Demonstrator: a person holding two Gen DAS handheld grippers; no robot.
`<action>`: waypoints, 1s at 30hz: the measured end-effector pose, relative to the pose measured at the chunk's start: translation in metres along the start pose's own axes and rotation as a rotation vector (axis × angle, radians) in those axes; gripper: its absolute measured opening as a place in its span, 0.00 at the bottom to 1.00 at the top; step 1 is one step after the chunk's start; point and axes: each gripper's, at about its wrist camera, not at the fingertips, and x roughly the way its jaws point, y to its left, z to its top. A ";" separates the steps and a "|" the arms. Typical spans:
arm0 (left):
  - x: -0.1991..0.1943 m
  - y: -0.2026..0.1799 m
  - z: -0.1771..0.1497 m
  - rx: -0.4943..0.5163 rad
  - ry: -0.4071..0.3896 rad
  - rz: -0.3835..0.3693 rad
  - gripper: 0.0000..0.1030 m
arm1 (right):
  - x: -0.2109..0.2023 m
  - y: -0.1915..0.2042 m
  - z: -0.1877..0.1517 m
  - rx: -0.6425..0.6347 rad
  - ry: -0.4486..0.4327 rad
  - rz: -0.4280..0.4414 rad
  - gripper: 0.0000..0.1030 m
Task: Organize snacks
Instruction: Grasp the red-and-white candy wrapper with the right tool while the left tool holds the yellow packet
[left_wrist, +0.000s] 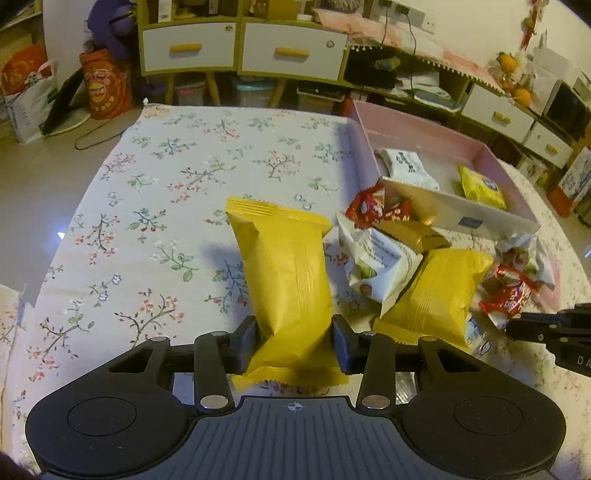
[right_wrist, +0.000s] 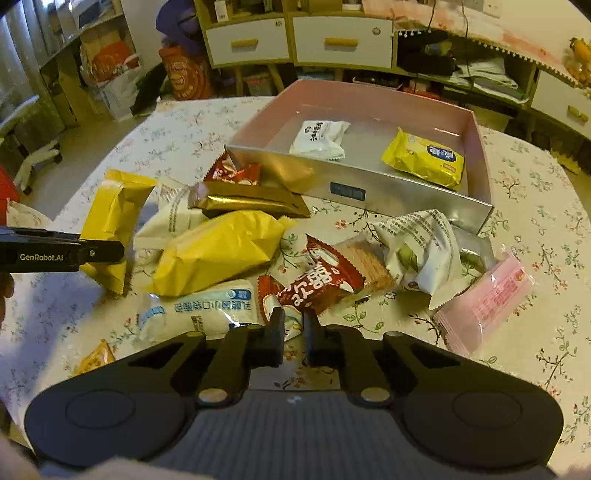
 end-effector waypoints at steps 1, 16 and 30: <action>-0.002 0.001 0.001 -0.003 -0.004 -0.003 0.39 | -0.001 -0.001 0.001 0.008 -0.001 0.010 0.08; -0.026 -0.007 0.005 -0.014 -0.027 -0.071 0.38 | -0.005 -0.006 0.007 -0.003 -0.027 0.007 0.37; -0.030 -0.036 -0.006 0.042 -0.002 -0.128 0.38 | 0.029 -0.008 0.010 0.082 0.044 -0.013 0.57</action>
